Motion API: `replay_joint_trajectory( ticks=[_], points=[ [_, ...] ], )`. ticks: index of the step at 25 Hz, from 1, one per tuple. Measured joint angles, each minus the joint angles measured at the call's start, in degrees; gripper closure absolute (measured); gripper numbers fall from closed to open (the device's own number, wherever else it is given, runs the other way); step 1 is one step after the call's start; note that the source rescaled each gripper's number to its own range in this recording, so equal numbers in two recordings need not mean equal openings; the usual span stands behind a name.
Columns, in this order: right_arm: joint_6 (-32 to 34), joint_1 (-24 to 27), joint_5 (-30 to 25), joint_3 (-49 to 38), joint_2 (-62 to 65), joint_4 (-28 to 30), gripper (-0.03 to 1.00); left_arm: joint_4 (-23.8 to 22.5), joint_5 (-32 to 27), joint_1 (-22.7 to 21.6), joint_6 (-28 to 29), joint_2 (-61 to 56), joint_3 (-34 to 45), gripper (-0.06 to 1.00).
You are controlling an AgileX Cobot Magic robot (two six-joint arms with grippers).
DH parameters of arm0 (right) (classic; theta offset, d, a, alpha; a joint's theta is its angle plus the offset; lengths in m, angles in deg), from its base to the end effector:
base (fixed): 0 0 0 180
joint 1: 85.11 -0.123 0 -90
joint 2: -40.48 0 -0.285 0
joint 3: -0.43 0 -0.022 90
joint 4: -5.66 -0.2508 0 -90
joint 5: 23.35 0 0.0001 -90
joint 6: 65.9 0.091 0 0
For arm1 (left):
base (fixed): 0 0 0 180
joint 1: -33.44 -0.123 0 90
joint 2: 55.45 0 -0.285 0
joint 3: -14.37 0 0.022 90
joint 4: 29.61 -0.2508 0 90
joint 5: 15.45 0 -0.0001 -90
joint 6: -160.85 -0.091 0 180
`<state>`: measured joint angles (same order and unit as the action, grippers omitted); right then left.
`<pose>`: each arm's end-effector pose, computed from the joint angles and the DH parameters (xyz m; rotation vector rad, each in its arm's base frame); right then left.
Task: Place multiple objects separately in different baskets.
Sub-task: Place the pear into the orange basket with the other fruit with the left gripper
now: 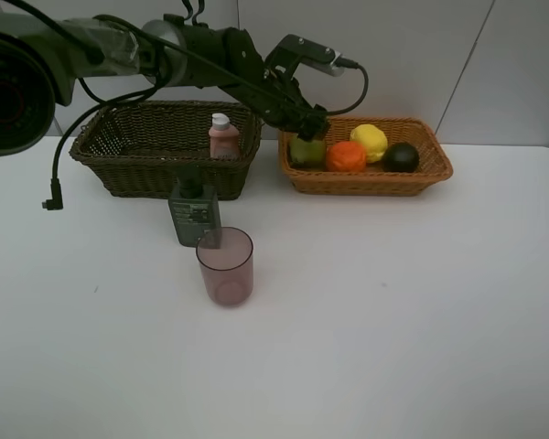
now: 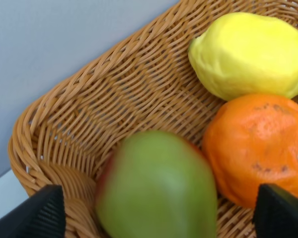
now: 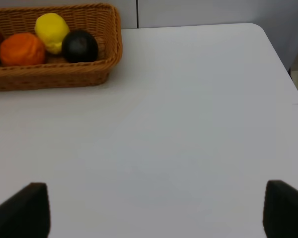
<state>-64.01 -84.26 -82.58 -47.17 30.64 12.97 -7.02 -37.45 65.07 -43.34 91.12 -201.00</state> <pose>-0.0005 -0.0099 0.2848 0.0510 2.0319 -0.1411 0.4587 -0.2980 0.1499 0.7655 2.1956 -0.4200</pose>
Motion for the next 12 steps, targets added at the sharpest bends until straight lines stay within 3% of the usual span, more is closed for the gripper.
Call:
replay_joint_trajectory(
  ticks=[5, 12],
  points=[
    [0.0, 0.0, 0.0, 0.0, 0.0, 0.0, 0.09, 0.26, -2.12, 0.0, 0.13, -0.68, 0.0, -0.06],
    [0.0, 0.0, 0.0, 0.0, 0.0, 0.0, 0.09, -0.21, -12.11, 0.0, 1.52, -8.19, 0.0, -0.06]
  ],
)
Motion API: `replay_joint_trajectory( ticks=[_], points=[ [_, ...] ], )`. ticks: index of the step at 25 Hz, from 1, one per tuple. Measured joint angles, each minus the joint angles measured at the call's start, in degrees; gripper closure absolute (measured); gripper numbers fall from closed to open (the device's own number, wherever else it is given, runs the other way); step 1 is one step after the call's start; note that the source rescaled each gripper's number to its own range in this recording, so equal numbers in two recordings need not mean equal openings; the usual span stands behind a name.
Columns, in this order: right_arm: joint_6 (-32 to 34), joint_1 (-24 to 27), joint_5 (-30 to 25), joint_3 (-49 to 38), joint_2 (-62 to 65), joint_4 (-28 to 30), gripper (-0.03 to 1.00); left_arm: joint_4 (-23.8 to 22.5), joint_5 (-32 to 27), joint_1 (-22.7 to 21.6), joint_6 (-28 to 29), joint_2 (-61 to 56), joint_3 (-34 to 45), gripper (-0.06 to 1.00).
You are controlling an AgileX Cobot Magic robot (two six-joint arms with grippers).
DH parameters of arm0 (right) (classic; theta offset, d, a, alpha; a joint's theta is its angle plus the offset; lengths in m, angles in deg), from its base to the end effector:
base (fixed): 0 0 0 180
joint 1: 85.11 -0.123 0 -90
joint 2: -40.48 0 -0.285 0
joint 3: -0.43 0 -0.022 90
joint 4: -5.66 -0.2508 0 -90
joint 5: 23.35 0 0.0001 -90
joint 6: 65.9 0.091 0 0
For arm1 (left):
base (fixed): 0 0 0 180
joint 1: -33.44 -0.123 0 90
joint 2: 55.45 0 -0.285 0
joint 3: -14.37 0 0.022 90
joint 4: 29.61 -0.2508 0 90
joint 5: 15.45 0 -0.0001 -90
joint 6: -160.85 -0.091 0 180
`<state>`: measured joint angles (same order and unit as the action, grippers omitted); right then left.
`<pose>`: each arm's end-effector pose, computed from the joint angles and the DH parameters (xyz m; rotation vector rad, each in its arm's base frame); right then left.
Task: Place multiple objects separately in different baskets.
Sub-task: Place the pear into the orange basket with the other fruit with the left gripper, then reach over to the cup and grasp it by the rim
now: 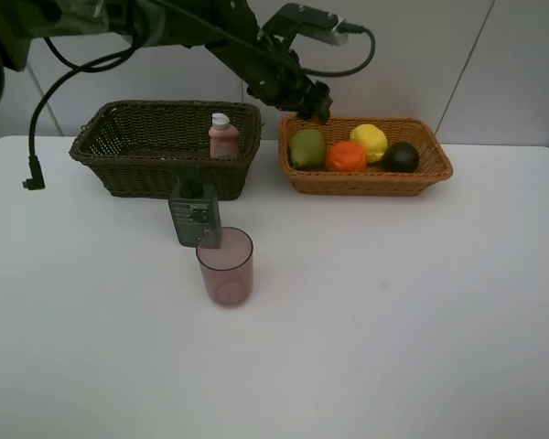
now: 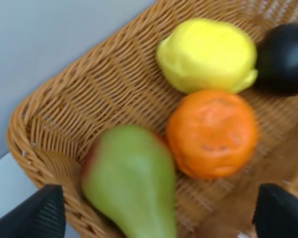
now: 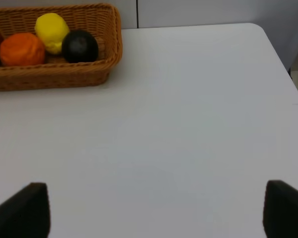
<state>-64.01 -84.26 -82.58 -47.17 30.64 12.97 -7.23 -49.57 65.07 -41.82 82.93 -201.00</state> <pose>-0.0005 -0.0099 0.2848 0.0510 2.0319 -0.1411 0.4369 -0.2919 0.2143 0.8284 2.2399 -0.4870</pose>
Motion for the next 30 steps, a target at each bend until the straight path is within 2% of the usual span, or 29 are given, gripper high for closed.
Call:
replay_joint_trajectory(
  ticks=[8, 13, 19, 23, 30],
  points=[
    [0.0, 0.0, 0.0, 0.0, 0.0, 0.0, 0.09, -1.72, -21.35, 0.0, 0.17, -11.77, -0.09, -0.06],
    [0.0, 0.0, 0.0, 0.0, 0.0, 0.0, 0.09, -4.82, -33.65, 0.0, 0.22, -16.31, -0.21, -0.06],
    [0.0, 0.0, 0.0, 0.0, 0.0, 0.0, 0.09, -5.43, -35.25, 0.3, -0.08, -17.4, -0.21, -0.06],
    [0.0, 0.0, 0.0, 0.0, 0.0, 0.0, 0.09, -5.43, -35.36, 2.74, -0.25, -17.51, 0.13, -0.06],
    [0.0, 0.0, 0.0, 0.0, 0.0, 0.0, 0.09, -8.53, -35.4, 5.61, 0.01, -20.52, 7.85, -0.06]
  ],
)
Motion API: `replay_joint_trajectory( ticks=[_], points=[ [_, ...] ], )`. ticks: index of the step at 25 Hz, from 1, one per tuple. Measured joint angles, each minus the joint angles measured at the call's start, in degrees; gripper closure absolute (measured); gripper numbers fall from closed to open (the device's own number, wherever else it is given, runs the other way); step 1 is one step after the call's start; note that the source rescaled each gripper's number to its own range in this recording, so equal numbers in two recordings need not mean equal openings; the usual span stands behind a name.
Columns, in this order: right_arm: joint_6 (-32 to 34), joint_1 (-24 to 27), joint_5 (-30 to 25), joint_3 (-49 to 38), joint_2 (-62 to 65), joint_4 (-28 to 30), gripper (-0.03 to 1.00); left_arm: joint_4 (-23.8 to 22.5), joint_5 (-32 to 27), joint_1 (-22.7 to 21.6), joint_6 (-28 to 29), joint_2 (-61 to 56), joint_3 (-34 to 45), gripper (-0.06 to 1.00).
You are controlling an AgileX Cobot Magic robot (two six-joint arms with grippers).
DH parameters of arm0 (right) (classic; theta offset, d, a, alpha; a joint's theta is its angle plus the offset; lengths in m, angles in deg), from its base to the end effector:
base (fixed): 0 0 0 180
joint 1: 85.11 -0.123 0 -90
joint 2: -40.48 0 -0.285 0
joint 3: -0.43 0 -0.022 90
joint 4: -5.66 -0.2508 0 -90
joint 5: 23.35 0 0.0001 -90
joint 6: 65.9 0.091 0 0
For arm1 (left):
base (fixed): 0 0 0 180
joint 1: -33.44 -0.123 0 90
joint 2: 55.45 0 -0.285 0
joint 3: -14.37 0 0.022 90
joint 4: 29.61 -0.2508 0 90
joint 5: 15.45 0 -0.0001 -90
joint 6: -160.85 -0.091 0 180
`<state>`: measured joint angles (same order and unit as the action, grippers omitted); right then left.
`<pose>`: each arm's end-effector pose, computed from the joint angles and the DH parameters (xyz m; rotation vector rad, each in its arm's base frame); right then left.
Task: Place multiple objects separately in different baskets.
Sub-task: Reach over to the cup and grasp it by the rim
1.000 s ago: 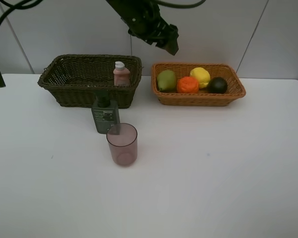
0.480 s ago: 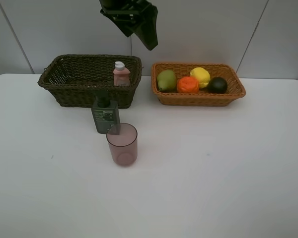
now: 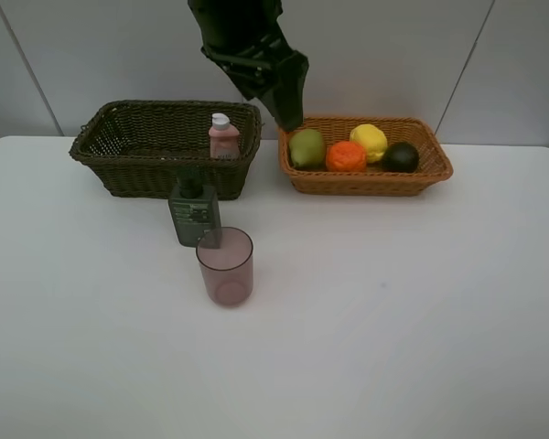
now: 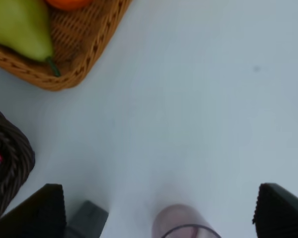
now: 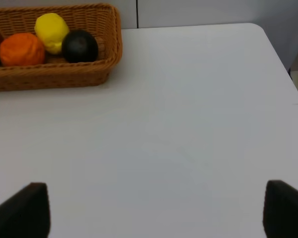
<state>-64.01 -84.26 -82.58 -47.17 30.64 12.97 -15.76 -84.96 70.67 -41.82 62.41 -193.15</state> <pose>-0.0005 -0.0099 0.2848 0.0510 2.0319 -0.1411 0.3184 -0.2676 0.3125 1.3422 2.4544 -0.3995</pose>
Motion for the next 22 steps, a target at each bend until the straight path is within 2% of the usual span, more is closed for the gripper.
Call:
replay_joint_trajectory(
  ticks=[8, 14, 18, 22],
  points=[
    [0.0, 0.0, 0.0, 0.0, 0.0, 0.0, 0.09, -1.99, -0.05, 0.15, 0.0, -6.67, 12.0, -0.06],
    [0.0, 0.0, 0.0, 0.0, 0.0, 0.0, 0.09, -3.08, -0.11, 0.15, -0.84, -6.85, 18.81, -0.06],
    [0.0, 0.0, 0.0, 0.0, 0.0, 0.0, 0.09, -3.4, 1.96, 0.15, -4.49, -6.85, 21.01, -0.06],
    [0.0, 0.0, 0.0, 0.0, 0.0, 0.0, 0.09, -4.0, 6.28, 0.2, -12.13, -6.8, 21.94, -0.06]
  ],
)
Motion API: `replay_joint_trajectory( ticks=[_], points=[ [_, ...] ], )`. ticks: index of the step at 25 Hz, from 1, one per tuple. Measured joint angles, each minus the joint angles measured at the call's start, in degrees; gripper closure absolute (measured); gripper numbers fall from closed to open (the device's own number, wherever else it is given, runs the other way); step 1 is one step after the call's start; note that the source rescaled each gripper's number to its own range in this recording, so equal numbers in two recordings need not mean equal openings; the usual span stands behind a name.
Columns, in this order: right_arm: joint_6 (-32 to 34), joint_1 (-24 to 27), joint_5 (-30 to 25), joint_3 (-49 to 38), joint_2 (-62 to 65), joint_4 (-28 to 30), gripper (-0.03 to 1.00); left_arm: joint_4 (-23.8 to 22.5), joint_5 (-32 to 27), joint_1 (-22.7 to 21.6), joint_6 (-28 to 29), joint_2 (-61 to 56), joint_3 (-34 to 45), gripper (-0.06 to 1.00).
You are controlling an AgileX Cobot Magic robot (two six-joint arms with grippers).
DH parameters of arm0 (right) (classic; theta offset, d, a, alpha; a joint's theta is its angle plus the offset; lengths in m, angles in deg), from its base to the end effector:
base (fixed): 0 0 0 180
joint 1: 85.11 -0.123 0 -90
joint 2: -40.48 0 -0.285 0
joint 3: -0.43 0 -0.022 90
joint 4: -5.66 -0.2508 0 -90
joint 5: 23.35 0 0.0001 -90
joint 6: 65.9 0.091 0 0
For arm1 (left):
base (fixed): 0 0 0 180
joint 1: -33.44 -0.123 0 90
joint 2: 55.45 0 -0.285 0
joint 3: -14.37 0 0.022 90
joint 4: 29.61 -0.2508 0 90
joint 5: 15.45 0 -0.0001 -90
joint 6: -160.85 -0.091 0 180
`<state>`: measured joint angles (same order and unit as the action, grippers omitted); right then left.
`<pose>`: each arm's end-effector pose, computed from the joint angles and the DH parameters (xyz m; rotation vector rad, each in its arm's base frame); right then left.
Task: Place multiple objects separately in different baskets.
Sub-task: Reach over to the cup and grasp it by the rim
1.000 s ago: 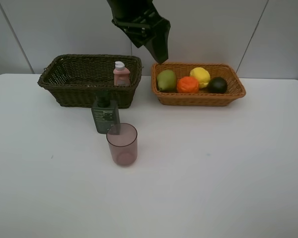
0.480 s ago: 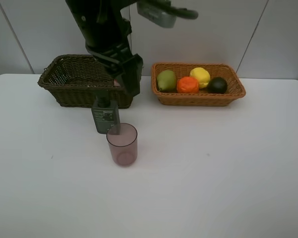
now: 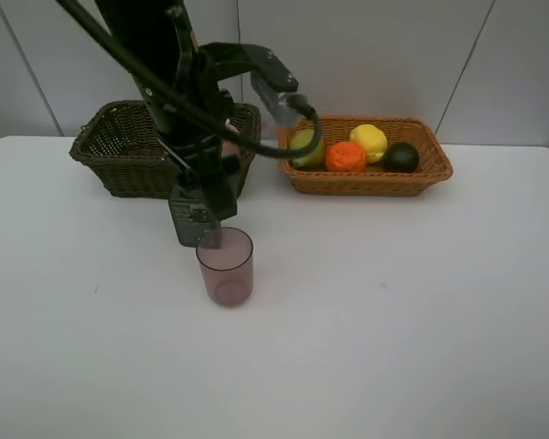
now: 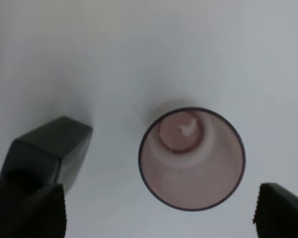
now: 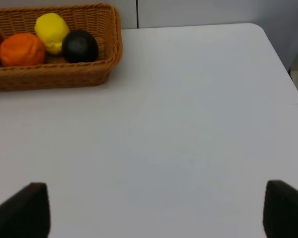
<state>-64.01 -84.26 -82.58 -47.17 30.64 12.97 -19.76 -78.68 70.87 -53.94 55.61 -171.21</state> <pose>-0.0005 -0.0099 0.2848 0.0510 2.0319 -0.1411 0.2838 -0.2347 0.2551 1.6571 2.4272 -0.2439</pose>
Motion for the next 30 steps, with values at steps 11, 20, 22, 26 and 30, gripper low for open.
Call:
replay_joint_trajectory(
  ticks=[11, 20, 22, 26, 30],
  points=[
    [0.0, 0.0, 0.0, 0.0, 0.0, 0.0, 0.09, -0.38, 1.84, 0.07, -12.02, 4.72, 0.07, -0.06],
    [0.0, 0.0, 0.0, 0.0, 0.0, 0.0, 0.09, -1.57, 5.0, 0.07, -15.33, 9.13, 0.07, -0.06],
    [0.0, 0.0, 0.0, 0.0, 0.0, 0.0, 0.09, -1.71, 5.38, 0.09, -15.6, 9.95, 0.07, -0.06],
    [0.0, 0.0, 0.0, 0.0, 0.0, 0.0, 0.09, -1.83, 6.55, 0.09, -16.46, 11.47, 0.07, -0.06],
    [0.0, 0.0, 0.0, 0.0, 0.0, 0.0, 0.09, -1.83, 7.54, 0.09, -17.46, 12.47, 0.07, -0.05]
  ],
)
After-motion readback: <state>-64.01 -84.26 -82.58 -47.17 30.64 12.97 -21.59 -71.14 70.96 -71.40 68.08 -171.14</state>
